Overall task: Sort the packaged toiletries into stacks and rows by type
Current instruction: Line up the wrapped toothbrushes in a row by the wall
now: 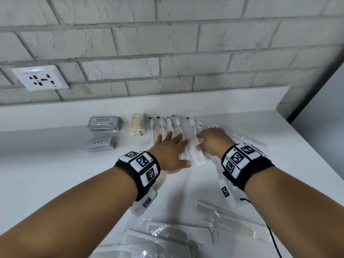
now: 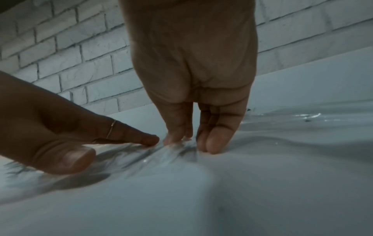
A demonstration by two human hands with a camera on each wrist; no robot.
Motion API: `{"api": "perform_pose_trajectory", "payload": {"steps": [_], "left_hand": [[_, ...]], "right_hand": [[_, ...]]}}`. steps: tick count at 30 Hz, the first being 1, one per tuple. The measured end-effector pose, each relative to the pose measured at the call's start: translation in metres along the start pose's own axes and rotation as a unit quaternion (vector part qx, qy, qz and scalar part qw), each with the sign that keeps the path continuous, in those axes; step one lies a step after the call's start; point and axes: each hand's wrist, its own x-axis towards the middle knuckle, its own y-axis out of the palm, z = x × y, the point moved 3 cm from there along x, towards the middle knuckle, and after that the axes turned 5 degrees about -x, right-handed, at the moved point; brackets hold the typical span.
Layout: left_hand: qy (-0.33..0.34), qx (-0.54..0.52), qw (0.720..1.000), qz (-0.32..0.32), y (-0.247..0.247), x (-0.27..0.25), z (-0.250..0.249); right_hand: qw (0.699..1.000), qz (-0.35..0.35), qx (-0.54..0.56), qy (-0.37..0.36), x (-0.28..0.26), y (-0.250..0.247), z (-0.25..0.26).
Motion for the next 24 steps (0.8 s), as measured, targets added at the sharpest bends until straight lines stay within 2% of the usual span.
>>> {"api": "perform_pose_trajectory", "payload": {"steps": [6,8,11,14,15,18,20,24], "left_hand": [[-0.001,-0.016,1.000,-0.007,0.001,-0.002,0.001],[-0.001,-0.019,1.000,-0.006,0.000,-0.004,0.000],[-0.003,-0.025,1.000,-0.002,-0.002,-0.006,-0.002],[0.007,-0.036,0.999,-0.008,-0.005,-0.007,-0.008],[0.015,-0.038,0.999,-0.010,-0.005,-0.007,-0.012],[0.041,-0.023,0.999,-0.006,-0.003,-0.004,-0.024],[0.047,-0.005,0.999,0.011,-0.002,-0.002,-0.029],[0.044,0.014,0.998,0.040,-0.001,0.000,-0.033]], "right_hand": [[0.999,-0.029,0.011,-0.027,0.008,0.003,0.018],[0.998,-0.036,0.052,-0.026,0.011,0.004,0.018],[0.990,-0.092,0.103,0.000,0.011,-0.007,0.002],[0.986,-0.152,0.035,0.065,0.006,-0.024,-0.032],[0.985,-0.144,-0.008,0.094,0.003,-0.028,-0.044],[0.981,-0.054,-0.121,0.142,-0.004,-0.025,-0.073],[0.981,-0.020,-0.126,0.144,-0.006,-0.018,-0.085],[0.980,-0.020,-0.103,0.172,-0.009,-0.021,-0.101]]}}
